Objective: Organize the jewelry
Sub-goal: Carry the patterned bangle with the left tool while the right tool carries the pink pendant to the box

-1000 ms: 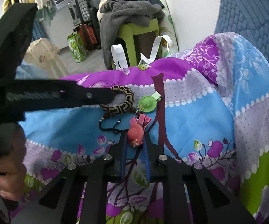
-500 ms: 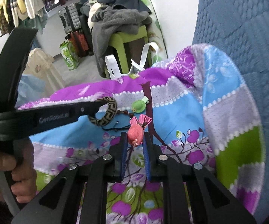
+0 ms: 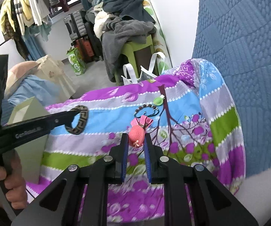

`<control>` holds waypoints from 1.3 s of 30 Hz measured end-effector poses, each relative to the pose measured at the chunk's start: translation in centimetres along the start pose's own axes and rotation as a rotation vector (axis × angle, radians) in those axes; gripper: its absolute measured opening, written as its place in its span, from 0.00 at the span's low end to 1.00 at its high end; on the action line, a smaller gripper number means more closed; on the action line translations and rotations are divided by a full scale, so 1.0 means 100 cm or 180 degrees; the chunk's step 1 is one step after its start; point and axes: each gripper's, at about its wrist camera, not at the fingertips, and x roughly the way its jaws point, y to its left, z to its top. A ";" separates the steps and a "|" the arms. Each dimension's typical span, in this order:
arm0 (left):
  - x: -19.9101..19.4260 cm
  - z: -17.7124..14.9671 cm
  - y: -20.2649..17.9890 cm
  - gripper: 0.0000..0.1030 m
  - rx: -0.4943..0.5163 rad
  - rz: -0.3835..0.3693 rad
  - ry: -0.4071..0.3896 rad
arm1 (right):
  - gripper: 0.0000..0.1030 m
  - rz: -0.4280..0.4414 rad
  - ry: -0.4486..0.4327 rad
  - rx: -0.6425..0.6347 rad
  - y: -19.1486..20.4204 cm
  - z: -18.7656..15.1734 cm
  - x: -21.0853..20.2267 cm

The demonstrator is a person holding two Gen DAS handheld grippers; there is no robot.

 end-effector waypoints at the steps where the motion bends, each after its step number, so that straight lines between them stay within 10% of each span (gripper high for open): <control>1: -0.008 -0.003 0.004 0.05 -0.0011 0.0014 -0.0016 | 0.13 -0.0008 -0.0012 -0.0026 0.005 -0.003 -0.008; 24: -0.239 -0.019 0.093 0.05 -0.0375 0.0444 -0.0627 | 0.13 0.0377 -0.0441 -0.0400 0.129 0.020 -0.120; 39: -0.268 -0.043 0.186 0.05 -0.0611 0.0715 -0.0591 | 0.13 0.0843 -0.0314 -0.0813 0.250 0.031 -0.118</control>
